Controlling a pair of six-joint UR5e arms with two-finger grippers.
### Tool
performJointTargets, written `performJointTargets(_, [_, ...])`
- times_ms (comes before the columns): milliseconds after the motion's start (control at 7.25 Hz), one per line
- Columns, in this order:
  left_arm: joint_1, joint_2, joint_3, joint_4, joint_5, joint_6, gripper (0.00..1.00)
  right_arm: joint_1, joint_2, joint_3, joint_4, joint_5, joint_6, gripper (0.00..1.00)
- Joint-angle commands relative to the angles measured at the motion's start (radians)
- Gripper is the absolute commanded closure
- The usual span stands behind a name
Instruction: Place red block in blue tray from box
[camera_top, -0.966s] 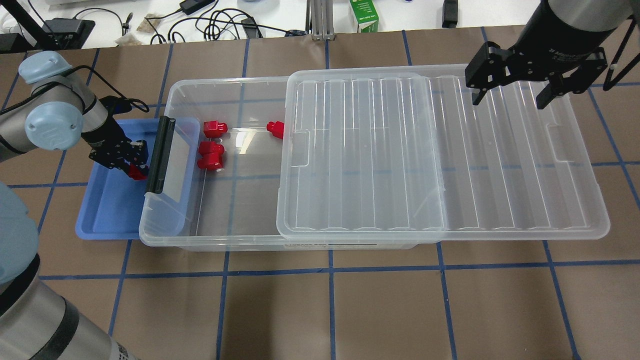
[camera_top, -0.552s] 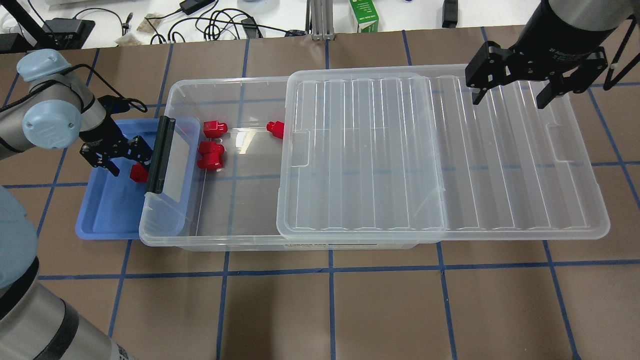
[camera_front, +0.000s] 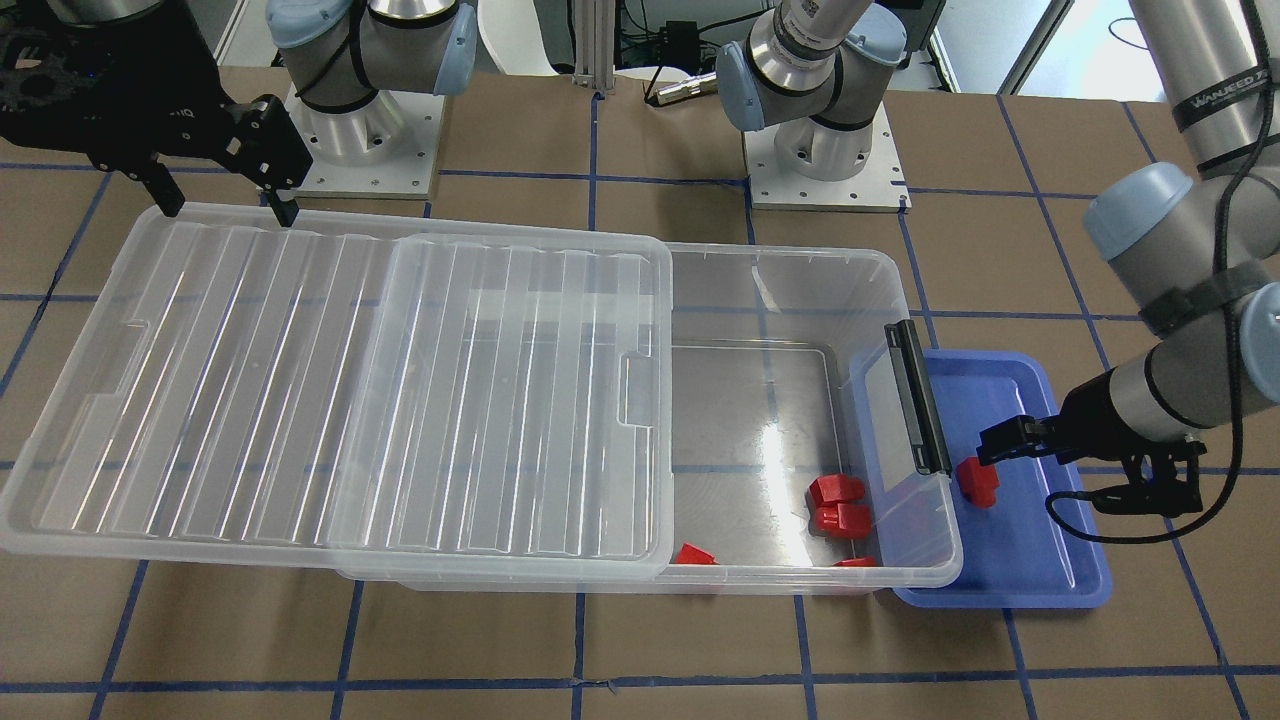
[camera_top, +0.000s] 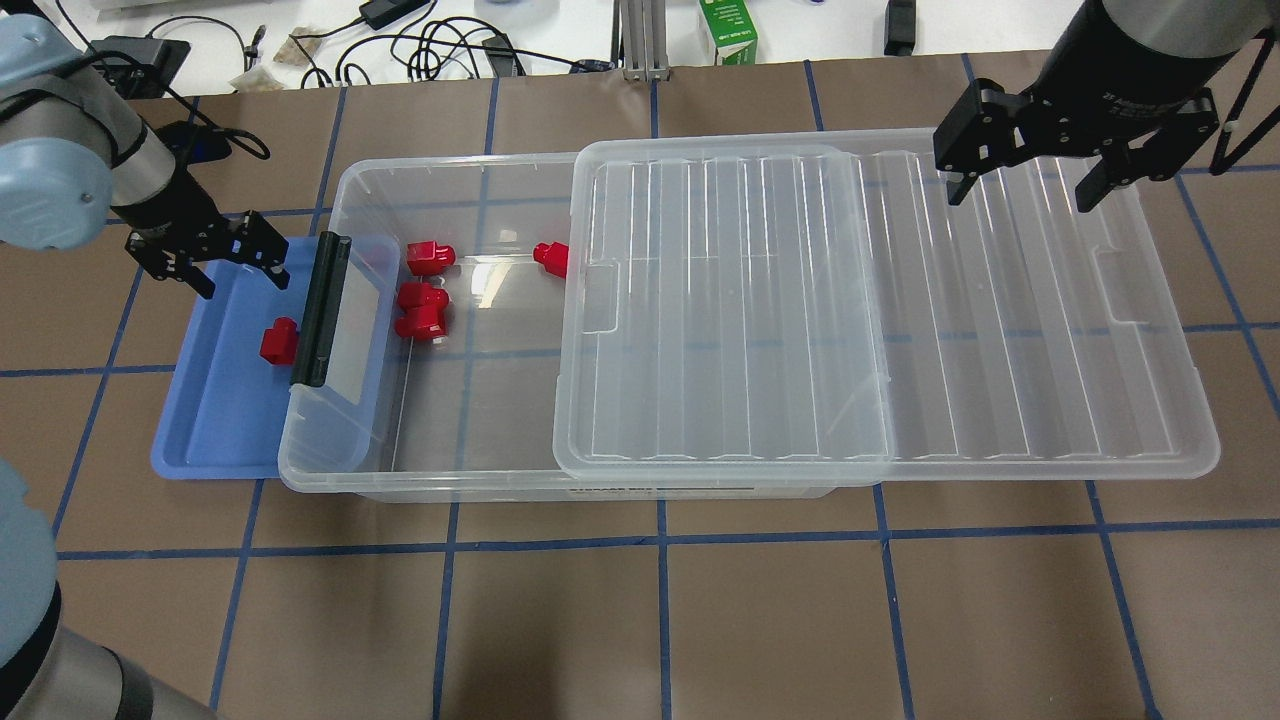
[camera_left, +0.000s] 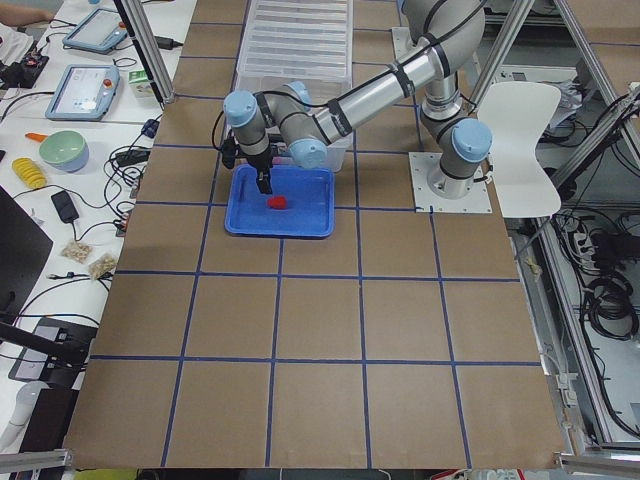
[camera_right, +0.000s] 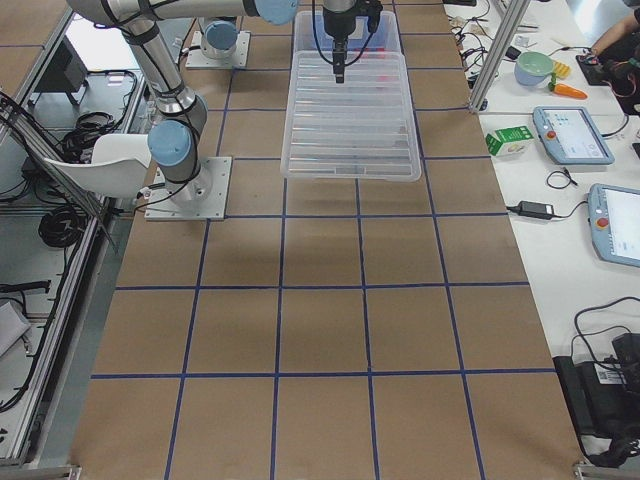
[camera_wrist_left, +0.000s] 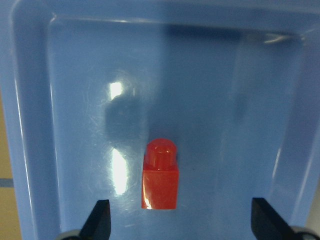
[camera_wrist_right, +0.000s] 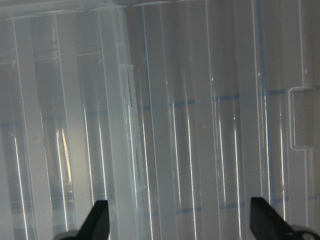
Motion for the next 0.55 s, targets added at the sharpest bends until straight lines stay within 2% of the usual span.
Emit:
performJointTargets(0, [-0.013, 0.089, 0.141, -0.227, -0.005, -0.025, 0.0, -0.101, 0.009, 0.001, -0.025, -0.013, -0.146, 0.0])
performJointTargets(138, [-0.055, 0.13, 0.169, -0.274, -0.007, -0.085, 0.0, -0.208, 0.007, 0.003, -0.019, -0.012, -0.277, 0.0])
performJointTargets(414, [-0.213, 0.207, 0.163, -0.282, 0.001, -0.126, 0.0, -0.38, 0.017, 0.021, -0.03, -0.01, -0.486, 0.0])
